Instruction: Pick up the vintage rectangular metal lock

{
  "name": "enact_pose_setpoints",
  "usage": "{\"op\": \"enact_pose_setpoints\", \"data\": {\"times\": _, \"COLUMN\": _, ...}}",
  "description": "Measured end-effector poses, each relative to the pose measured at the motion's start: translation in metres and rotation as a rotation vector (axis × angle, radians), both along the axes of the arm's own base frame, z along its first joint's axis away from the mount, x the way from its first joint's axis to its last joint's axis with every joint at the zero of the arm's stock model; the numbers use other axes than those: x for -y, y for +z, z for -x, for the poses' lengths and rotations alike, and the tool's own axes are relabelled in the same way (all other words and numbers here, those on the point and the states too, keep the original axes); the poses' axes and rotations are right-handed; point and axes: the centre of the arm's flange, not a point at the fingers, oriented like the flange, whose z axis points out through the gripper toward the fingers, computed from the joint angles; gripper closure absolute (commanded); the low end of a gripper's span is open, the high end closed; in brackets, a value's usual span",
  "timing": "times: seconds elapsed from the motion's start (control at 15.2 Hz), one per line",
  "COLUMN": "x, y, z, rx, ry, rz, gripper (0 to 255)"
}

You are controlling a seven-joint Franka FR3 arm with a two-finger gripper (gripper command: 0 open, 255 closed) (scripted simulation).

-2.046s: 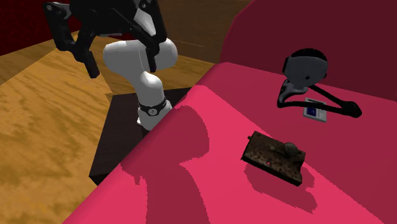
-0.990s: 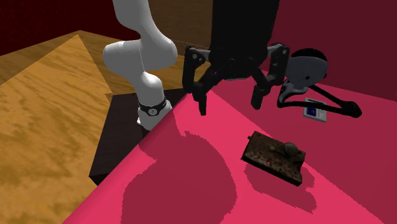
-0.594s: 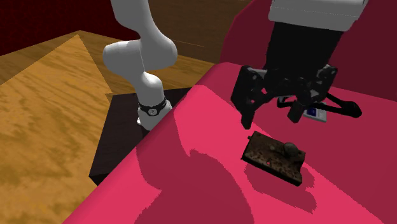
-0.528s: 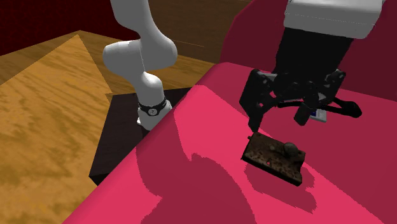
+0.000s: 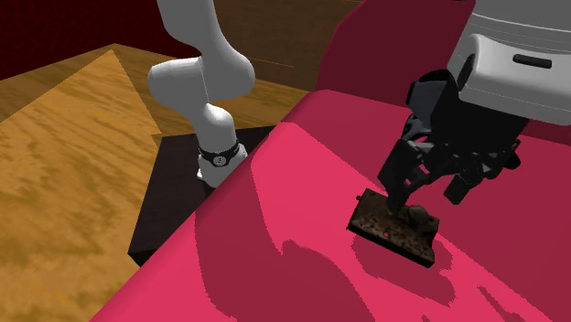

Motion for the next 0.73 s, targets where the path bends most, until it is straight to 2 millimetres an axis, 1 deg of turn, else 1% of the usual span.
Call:
{"op": "enact_pose_setpoints", "data": {"times": 0.2, "x": -0.001, "y": -0.014, "z": 0.001, "rx": 0.000, "ry": 0.000, "rz": 0.000, "gripper": 0}}
{"op": "enact_pose_setpoints", "data": {"times": 0.26, "x": -0.001, "y": -0.016, "z": 0.001, "rx": 0.000, "ry": 0.000, "rz": 0.000, "gripper": 255}}
{"op": "enact_pose_setpoints", "data": {"times": 0.73, "x": -0.001, "y": -0.018, "z": 0.000, "rx": 0.000, "ry": 0.001, "rz": 0.000, "gripper": 255}}
